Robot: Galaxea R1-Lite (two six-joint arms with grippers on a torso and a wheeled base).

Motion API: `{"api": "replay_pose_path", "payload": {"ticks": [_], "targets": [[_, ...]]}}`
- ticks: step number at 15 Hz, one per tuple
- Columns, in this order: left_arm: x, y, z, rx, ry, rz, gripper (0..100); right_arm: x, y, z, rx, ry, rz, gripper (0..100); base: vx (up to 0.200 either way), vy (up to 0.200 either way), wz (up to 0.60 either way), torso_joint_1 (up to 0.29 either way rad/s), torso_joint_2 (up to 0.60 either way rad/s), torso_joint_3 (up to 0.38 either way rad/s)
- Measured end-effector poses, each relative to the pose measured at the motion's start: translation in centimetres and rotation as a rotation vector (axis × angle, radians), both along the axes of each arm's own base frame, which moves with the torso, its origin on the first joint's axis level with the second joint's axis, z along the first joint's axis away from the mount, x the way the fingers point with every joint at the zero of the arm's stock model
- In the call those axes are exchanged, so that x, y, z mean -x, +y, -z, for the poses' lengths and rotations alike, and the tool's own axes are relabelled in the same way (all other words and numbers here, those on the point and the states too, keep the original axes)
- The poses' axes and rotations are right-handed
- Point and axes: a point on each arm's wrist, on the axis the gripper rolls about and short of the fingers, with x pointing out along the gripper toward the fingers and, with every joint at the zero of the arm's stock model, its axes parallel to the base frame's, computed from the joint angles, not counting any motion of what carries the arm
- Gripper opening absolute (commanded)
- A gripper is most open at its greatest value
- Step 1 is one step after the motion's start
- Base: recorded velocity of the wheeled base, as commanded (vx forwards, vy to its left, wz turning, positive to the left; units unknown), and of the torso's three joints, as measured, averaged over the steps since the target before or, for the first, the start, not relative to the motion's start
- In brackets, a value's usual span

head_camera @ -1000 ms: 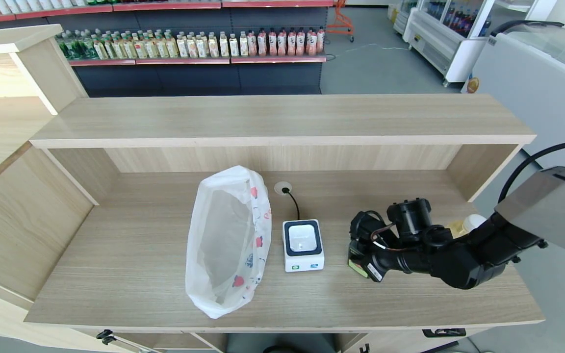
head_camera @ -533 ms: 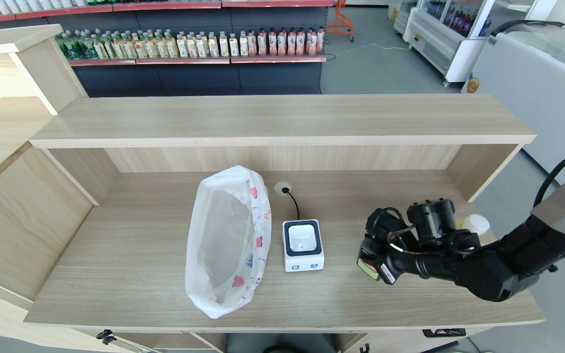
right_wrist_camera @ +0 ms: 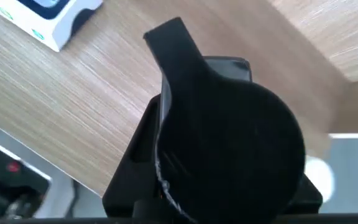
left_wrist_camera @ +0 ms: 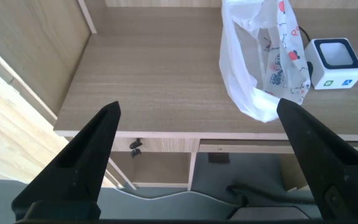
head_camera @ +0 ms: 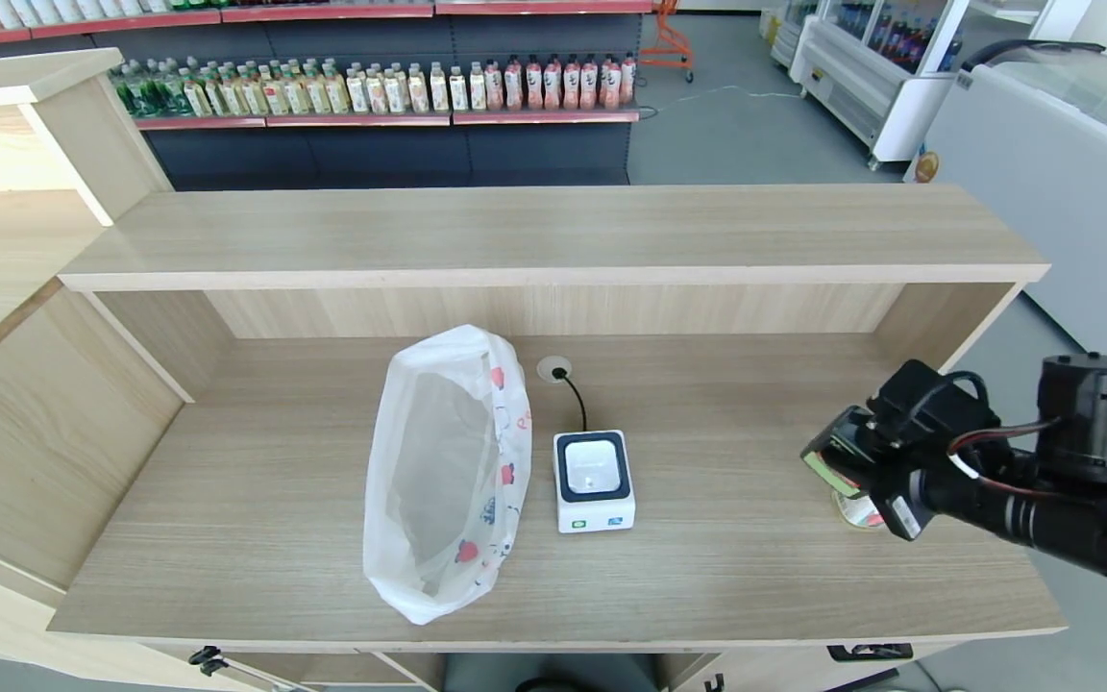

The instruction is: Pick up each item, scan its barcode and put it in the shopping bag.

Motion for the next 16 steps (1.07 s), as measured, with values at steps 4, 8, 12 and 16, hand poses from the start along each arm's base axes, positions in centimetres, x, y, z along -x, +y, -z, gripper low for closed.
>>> {"api": "replay_pose_path", "payload": {"ticks": [4, 8, 12, 16], "targets": [[0.0, 0.0, 0.0, 0.000, 0.000, 0.000, 100, 3.1, -1.8, -2.2, 0.290, -0.266, -0.322, 0, 0.000, 0.000, 0.00, 0.000, 0.00, 0.000], [0.0, 0.0, 0.0, 0.000, 0.000, 0.000, 100, 4.5, -2.0, -1.8, 0.782, -0.620, -0.743, 0, 0.000, 0.000, 0.00, 0.000, 0.00, 0.000], [0.0, 0.0, 0.0, 0.000, 0.000, 0.000, 100, 5.9, 0.6, 0.3, 1.034, -0.900, -1.198, 0, 0.000, 0.000, 0.00, 0.000, 0.00, 0.000], [0.0, 0.0, 0.0, 0.000, 0.000, 0.000, 100, 5.1, 3.8, -0.1, 1.043, -1.075, -1.333, 0, 0.000, 0.000, 0.00, 0.000, 0.00, 0.000]]}}
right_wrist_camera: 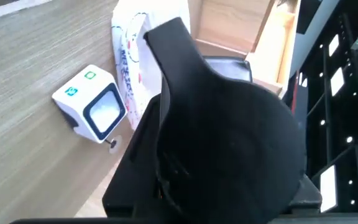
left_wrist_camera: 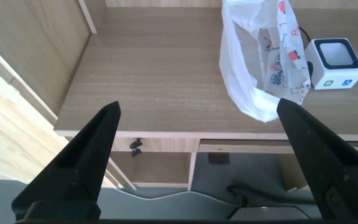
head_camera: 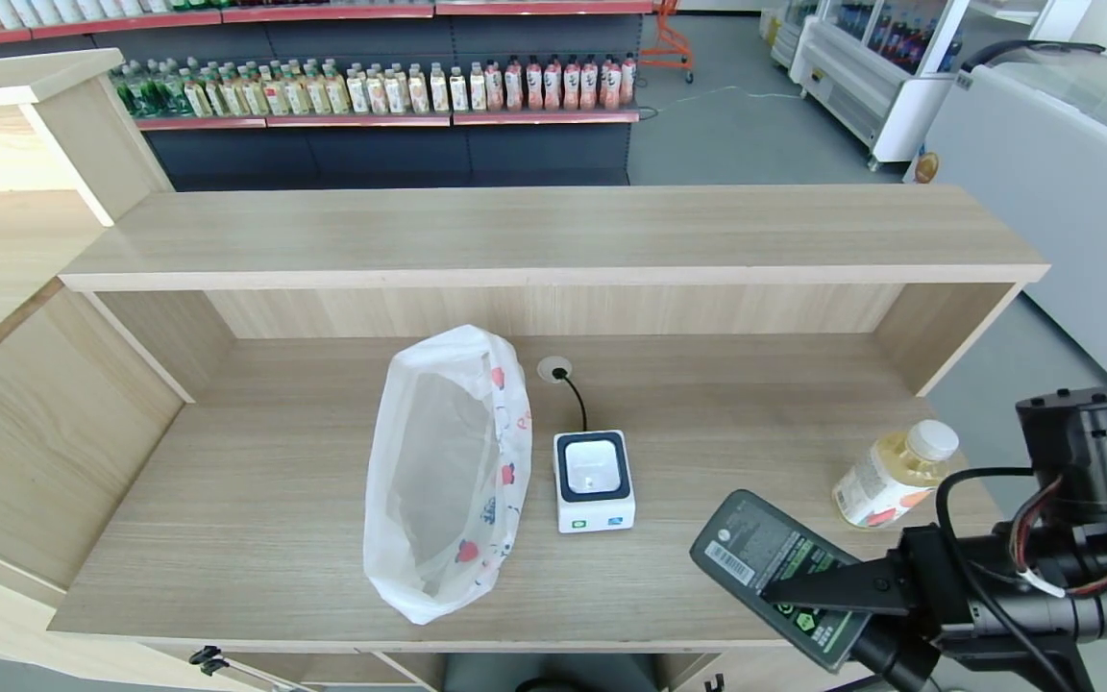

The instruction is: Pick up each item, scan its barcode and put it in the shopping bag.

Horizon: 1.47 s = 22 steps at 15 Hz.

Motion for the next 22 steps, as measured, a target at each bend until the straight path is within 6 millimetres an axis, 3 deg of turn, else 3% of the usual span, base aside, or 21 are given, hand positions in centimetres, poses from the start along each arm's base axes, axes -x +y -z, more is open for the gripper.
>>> {"api": "replay_pose_path", "payload": {"ticks": [8, 15, 22], "targets": [[0.0, 0.0, 0.0, 0.000, 0.000, 0.000, 100, -2.6, 2.6, -1.1, -0.090, -0.181, -0.121, 0, 0.000, 0.000, 0.00, 0.000, 0.00, 0.000], [0.0, 0.0, 0.0, 0.000, 0.000, 0.000, 100, -4.1, 7.7, 1.2, -0.093, -0.131, -0.262, 0, 0.000, 0.000, 0.00, 0.000, 0.00, 0.000], [0.0, 0.0, 0.0, 0.000, 0.000, 0.000, 100, -5.1, 9.2, 2.1, -0.100, -0.132, -0.284, 0, 0.000, 0.000, 0.00, 0.000, 0.00, 0.000]]}}
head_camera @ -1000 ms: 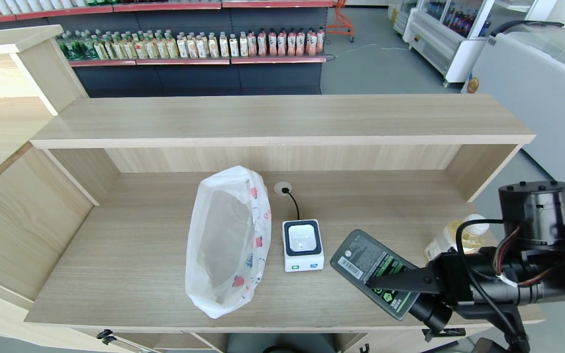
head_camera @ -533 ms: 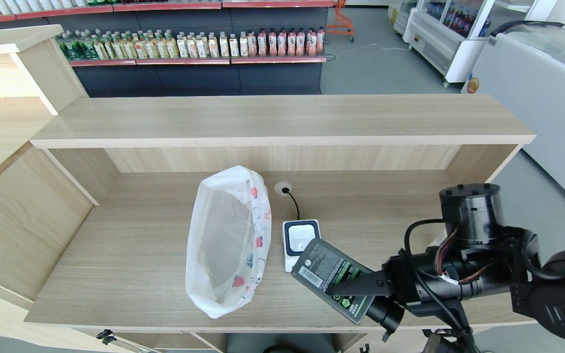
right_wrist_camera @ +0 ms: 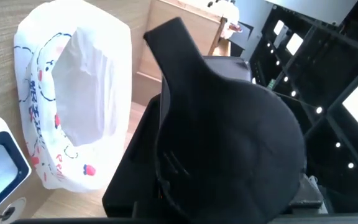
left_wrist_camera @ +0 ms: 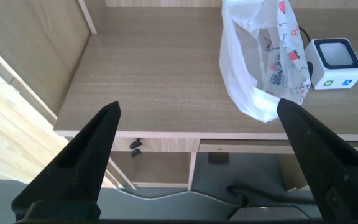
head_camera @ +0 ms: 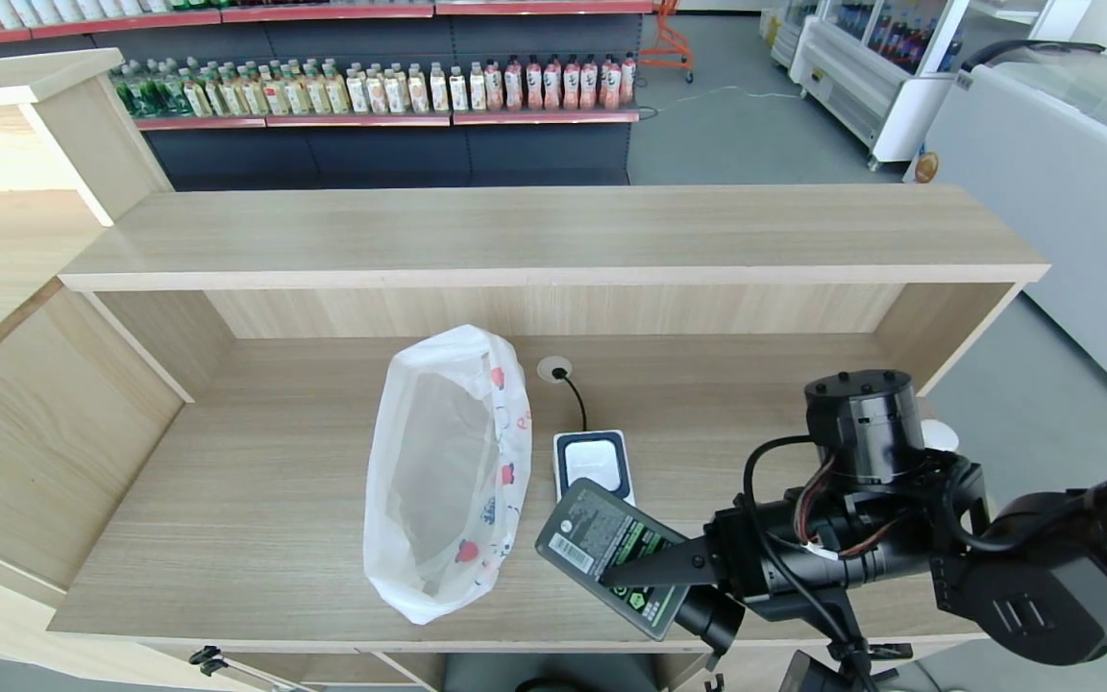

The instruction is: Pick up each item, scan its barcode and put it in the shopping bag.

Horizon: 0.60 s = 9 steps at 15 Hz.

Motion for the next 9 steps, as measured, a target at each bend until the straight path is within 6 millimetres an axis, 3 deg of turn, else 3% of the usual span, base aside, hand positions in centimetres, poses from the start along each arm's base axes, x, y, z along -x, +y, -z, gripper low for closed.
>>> {"api": "replay_pose_path", "payload": {"ticks": [9], "targets": [[0.00, 0.00, 0.00, 0.000, 0.000, 0.000, 100, 0.40, 0.25, 0.06, 0.002, 0.005, -0.013, 0, 0.000, 0.000, 0.00, 0.000, 0.00, 0.000]]}}
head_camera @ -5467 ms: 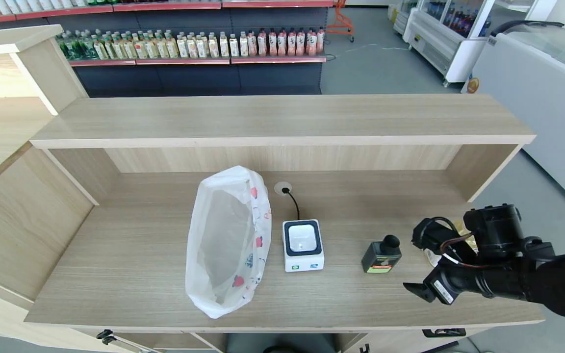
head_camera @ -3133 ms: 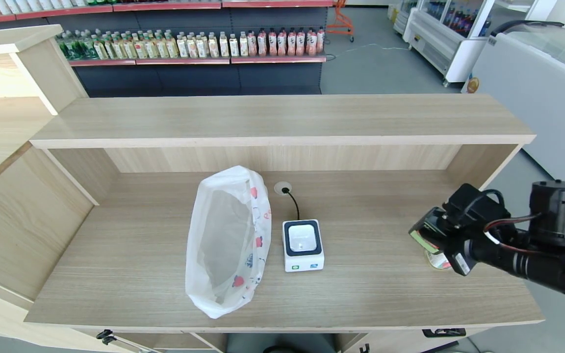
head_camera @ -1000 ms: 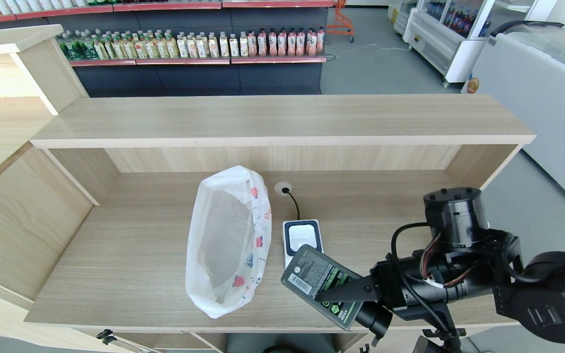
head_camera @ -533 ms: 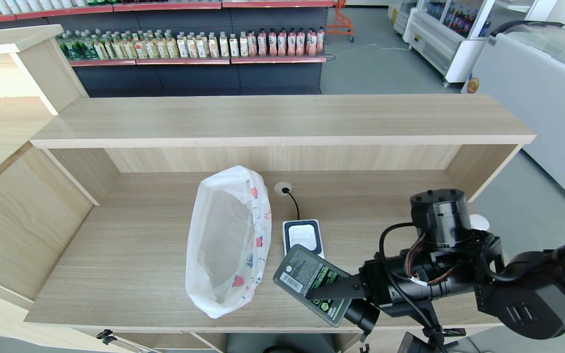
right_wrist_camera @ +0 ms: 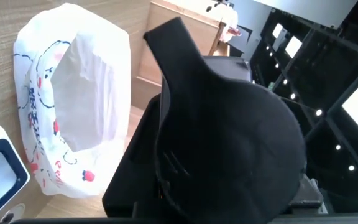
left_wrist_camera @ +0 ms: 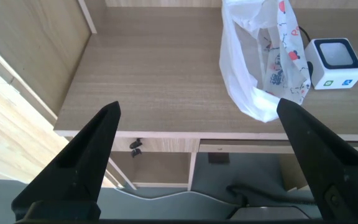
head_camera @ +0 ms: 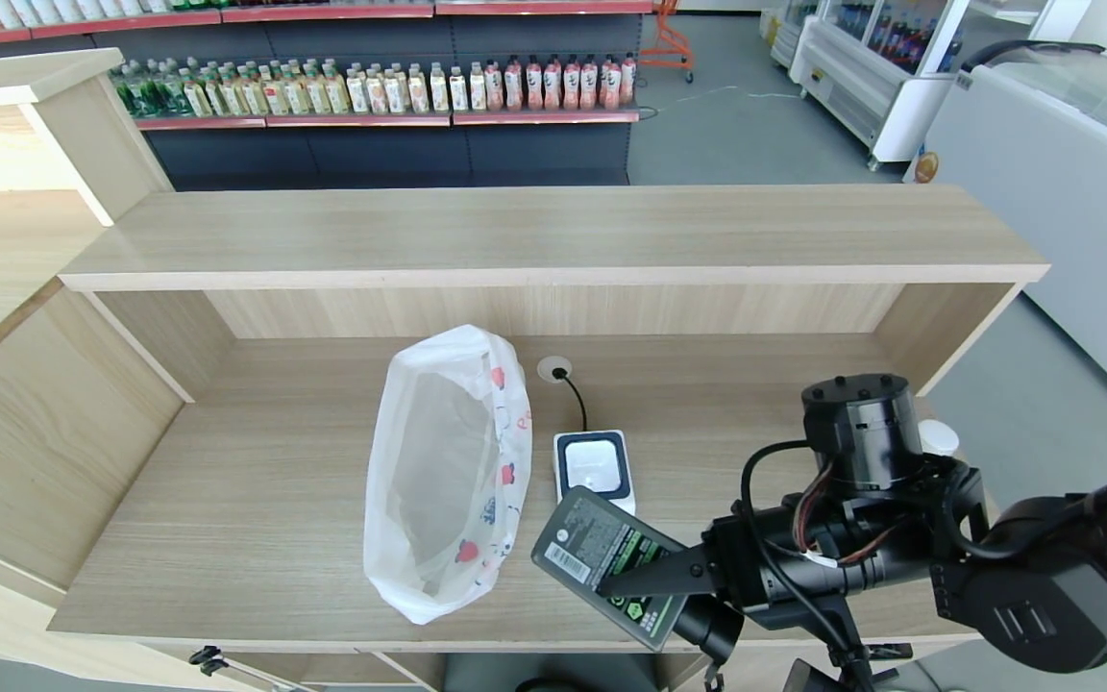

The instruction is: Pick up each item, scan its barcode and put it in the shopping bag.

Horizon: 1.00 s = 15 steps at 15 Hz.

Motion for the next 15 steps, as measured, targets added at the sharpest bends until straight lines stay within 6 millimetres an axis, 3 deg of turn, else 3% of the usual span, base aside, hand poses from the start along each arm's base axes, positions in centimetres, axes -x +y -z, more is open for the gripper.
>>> {"api": "replay_pose_path", "payload": {"ticks": [3, 6, 9, 12, 15], "targets": [[0.0, 0.0, 0.0, 0.000, 0.000, 0.000, 100, 0.1, 0.1, -0.2, -0.003, -0.004, -0.004, 0, 0.000, 0.000, 0.00, 0.000, 0.00, 0.000], [0.0, 0.0, 0.0, 0.000, 0.000, 0.000, 100, -0.1, 0.3, -0.8, -0.025, 0.114, 0.038, 0, 0.000, 0.000, 0.00, 0.000, 0.00, 0.000], [0.0, 0.0, 0.0, 0.000, 0.000, 0.000, 100, -0.4, 0.0, -2.1, -0.069, 0.402, 0.176, 0, 0.000, 0.000, 0.00, 0.000, 0.00, 0.000], [0.0, 0.0, 0.0, 0.000, 0.000, 0.000, 100, 0.2, -1.7, -5.0, -0.213, 0.556, 0.359, 0, 0.000, 0.000, 0.00, 0.000, 0.00, 0.000], [0.0, 0.0, 0.0, 0.000, 0.000, 0.000, 100, 1.9, -4.0, -7.1, -0.403, 1.046, 0.531, 0, 0.000, 0.000, 0.00, 0.000, 0.00, 0.000]]}}
